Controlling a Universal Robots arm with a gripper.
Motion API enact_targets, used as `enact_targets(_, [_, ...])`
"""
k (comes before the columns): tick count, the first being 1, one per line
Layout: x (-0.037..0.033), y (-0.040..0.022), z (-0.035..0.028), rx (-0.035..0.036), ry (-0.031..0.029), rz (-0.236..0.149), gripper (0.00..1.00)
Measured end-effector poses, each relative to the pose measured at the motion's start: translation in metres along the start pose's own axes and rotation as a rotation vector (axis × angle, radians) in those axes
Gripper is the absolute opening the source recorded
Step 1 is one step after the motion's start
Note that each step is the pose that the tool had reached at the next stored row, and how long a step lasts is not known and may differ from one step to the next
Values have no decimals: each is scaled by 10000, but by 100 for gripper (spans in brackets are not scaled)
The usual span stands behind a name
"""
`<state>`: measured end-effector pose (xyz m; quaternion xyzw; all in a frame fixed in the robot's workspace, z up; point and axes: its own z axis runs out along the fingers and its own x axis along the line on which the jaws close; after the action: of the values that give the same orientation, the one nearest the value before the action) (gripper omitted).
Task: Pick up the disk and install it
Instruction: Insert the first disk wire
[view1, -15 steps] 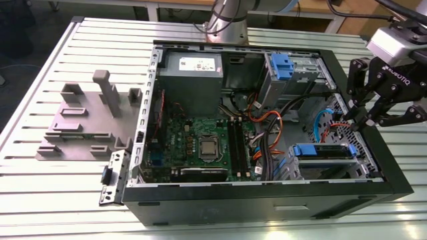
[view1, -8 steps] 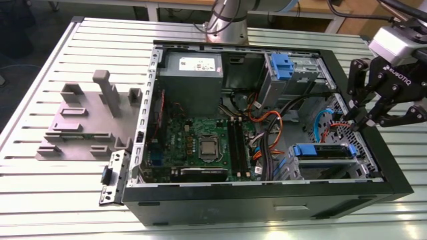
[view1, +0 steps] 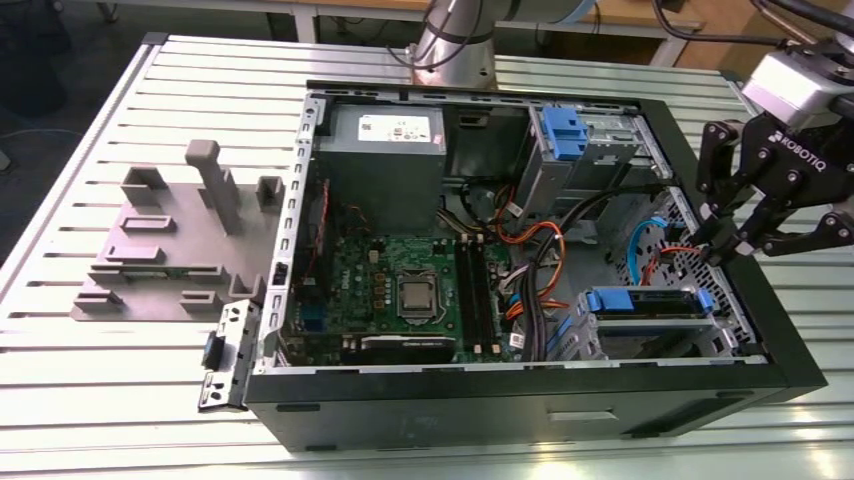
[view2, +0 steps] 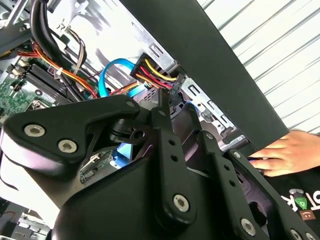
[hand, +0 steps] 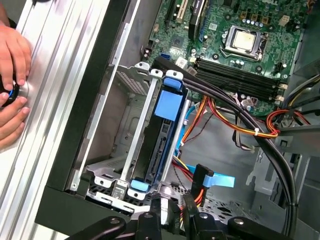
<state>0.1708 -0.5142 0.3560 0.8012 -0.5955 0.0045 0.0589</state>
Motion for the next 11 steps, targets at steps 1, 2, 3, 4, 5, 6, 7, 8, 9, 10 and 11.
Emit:
enact_targets(1, [-5, -8, 4, -15, 0, -2, 31])
enact_targets(2, [-10, -16, 7, -31, 3, -4, 31])
enact_targets(3, [-15, -23, 12, -48, 6, -6, 31])
enact_targets(4, [-21, -31, 17, -67, 10, -7, 31])
enact_targets(5, [-26, -39, 23, -89, 20, -8, 31])
enact_targets(6, [-32, -47, 28, -110, 30, -10, 31])
enact_targets(7, [-37, -55, 34, -132, 42, -11, 31])
enact_targets(8, [-42, -63, 39, -153, 51, -12, 31])
enact_targets(9, [-46, -72, 43, -178, 57, -14, 31])
enact_targets(10, [-49, -83, 44, -208, 59, -16, 31])
enact_targets(11, [-51, -96, 43, -245, 67, -18, 31])
